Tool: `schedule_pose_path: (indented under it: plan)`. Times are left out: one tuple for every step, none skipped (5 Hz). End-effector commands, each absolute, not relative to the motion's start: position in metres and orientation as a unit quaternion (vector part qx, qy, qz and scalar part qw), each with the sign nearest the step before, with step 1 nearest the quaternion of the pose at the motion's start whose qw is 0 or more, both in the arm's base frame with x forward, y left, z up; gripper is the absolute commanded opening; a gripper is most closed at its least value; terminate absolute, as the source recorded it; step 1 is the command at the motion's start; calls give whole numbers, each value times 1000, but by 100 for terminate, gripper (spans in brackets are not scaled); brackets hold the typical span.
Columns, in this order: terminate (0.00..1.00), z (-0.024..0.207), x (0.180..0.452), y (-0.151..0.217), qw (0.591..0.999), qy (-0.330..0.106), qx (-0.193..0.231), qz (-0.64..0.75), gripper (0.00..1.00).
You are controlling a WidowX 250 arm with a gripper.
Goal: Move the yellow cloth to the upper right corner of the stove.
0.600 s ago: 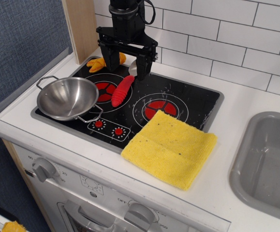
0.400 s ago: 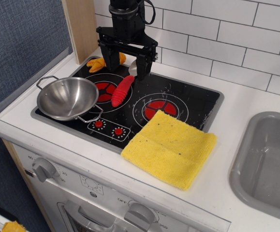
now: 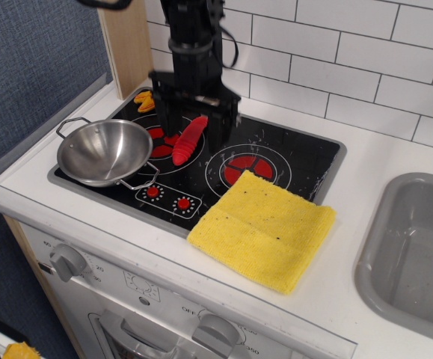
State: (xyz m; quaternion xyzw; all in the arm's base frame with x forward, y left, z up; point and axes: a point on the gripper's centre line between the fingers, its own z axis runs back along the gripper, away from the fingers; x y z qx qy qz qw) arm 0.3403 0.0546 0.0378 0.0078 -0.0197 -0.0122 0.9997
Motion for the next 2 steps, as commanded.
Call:
schedule_pose_path:
  plan:
    - [0, 93, 319, 5, 992, -107, 11, -67, 100]
    - [0, 74, 302, -20, 991, -91, -10, -94, 100]
